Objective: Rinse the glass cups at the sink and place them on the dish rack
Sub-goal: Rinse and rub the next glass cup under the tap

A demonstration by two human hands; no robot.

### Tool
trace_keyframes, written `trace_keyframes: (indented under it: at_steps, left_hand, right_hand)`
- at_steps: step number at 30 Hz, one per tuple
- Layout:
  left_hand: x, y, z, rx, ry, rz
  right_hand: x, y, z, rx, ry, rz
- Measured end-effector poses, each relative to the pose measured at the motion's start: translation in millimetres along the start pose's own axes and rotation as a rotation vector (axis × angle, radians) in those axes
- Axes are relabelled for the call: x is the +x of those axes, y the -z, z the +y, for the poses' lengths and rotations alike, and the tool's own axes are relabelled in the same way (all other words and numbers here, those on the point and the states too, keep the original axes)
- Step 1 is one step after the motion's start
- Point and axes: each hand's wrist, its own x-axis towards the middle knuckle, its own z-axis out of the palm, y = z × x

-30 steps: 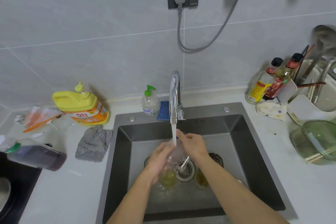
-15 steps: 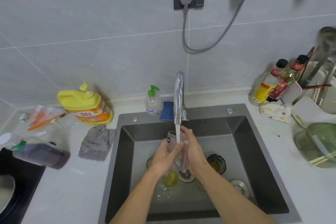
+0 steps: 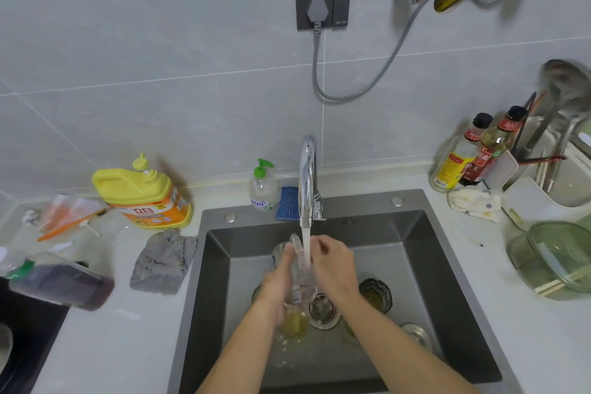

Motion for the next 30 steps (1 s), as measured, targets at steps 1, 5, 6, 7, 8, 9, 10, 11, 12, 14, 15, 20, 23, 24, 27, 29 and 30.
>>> trace_keyframes:
  at_steps: [1, 5, 6, 7, 8, 9, 10, 11, 12, 14, 15, 20, 23, 24, 27, 29, 30]
  left_hand:
    - [4.0, 1.5, -1.7, 0.039, -0.005, 0.007]
    - [-39.0, -5.1, 19.8, 0.166, -0.095, 0.111]
    - [-43.5, -5.8, 22.6, 0.190, -0.143, 0.136]
    - [-46.4, -6.7, 24.8, 0.213, -0.184, 0.147]
    - [-48.2, -6.4, 26.0, 0.236, -0.210, 0.144]
    - [-52.5, -6.5, 27.8, 0.267, -0.239, 0.135]
    - [-54.6, -6.4, 28.8, 0.313, -0.248, 0.125]
    - [-58.1, -7.1, 30.4, 0.347, -0.267, 0.114]
    - [-57.1, -7.3, 29.7, 0.380, -0.279, 0.105]
    - [-57.2, -9.5, 29.2, 0.391, -0.295, 0.102]
    - [-56.9, -9.9, 29.4, 0.388, -0.306, 0.105]
    - [-47.9, -15.3, 28.2, 0.317, -0.147, 0.048]
    - [-46.3, -22.2, 31.0, 0.180, 0.017, -0.057]
    - [-46.1, -24.1, 32.9, 0.165, 0.069, -0.088]
    - [-52.6, -27.6, 39.4, 0.140, 0.217, -0.155]
    - [-55.0, -25.8, 40.4, 0.135, 0.263, -0.175]
    - [-54.8, -24.8, 39.7, 0.151, 0.270, -0.172]
  right_hand:
    - [9.1, 2.3, 1.0, -0.019, -0.038, -0.018]
    - [34.5, 5.0, -1.4, -0.046, -0.076, -0.165]
    - [38.5, 5.9, -2.1, -0.038, -0.076, -0.167]
    - [42.5, 6.8, -2.7, -0.034, -0.067, -0.155]
    - [45.9, 8.2, -3.9, -0.046, -0.055, -0.138]
    - [48.7, 10.1, -4.9, -0.066, -0.036, -0.127]
    - [51.3, 11.9, -6.0, -0.087, -0.016, -0.125]
    - [54.1, 13.4, -6.7, -0.100, 0.007, -0.131]
    - [56.5, 14.4, -7.5, -0.106, 0.028, -0.144]
    - [60.5, 16.3, -7.9, -0.086, 0.043, -0.185]
    - [59.8, 17.5, -7.5, -0.072, 0.040, -0.217]
    - [35.7, 26.7, -0.7, -0.023, -0.089, -0.443]
    - [26.0, 28.6, 10.2, 0.026, -0.231, -0.509]
    - [24.5, 29.3, 12.6, 0.055, -0.286, -0.505]
    - [18.5, 39.4, 7.8, 0.075, -0.443, -0.505]
    - [16.4, 47.8, 6.2, 0.103, -0.511, -0.512]
    - [15.7, 52.2, 6.1, 0.140, -0.553, -0.510]
